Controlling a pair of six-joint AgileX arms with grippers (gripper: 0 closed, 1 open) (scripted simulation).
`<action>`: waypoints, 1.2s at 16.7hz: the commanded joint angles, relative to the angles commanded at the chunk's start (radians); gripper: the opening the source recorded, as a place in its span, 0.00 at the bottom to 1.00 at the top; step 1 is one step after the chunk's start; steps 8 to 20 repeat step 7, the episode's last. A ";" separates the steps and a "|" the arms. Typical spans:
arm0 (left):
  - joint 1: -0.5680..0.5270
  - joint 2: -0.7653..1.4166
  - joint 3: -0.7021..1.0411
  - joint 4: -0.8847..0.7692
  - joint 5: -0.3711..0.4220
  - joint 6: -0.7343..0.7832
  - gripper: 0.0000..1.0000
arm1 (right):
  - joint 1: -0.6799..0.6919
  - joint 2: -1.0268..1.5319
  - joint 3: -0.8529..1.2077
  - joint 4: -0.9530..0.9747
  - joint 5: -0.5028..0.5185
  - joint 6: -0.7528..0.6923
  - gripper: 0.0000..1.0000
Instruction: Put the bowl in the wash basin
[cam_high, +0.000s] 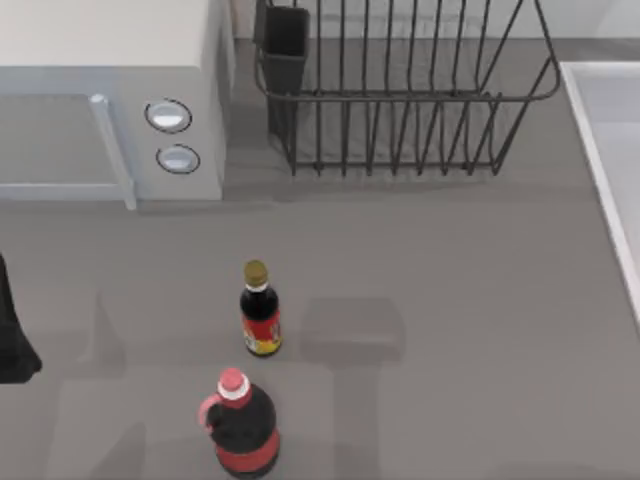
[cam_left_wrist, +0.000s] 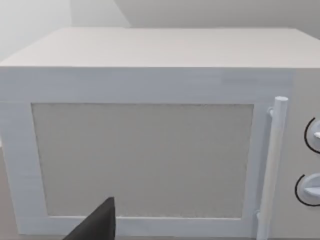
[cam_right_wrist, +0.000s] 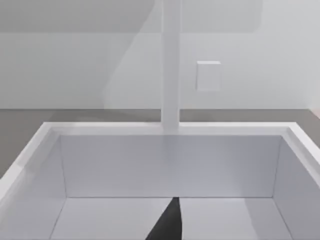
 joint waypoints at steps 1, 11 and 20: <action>0.000 0.000 0.000 0.000 0.000 0.000 1.00 | 0.000 0.000 0.000 0.000 0.000 0.000 0.98; 0.000 0.000 0.000 0.000 0.000 0.000 1.00 | 0.000 0.000 0.000 0.000 0.000 0.000 1.00; 0.000 0.000 0.000 0.000 0.000 0.000 1.00 | 0.000 0.000 0.000 0.000 0.000 0.000 1.00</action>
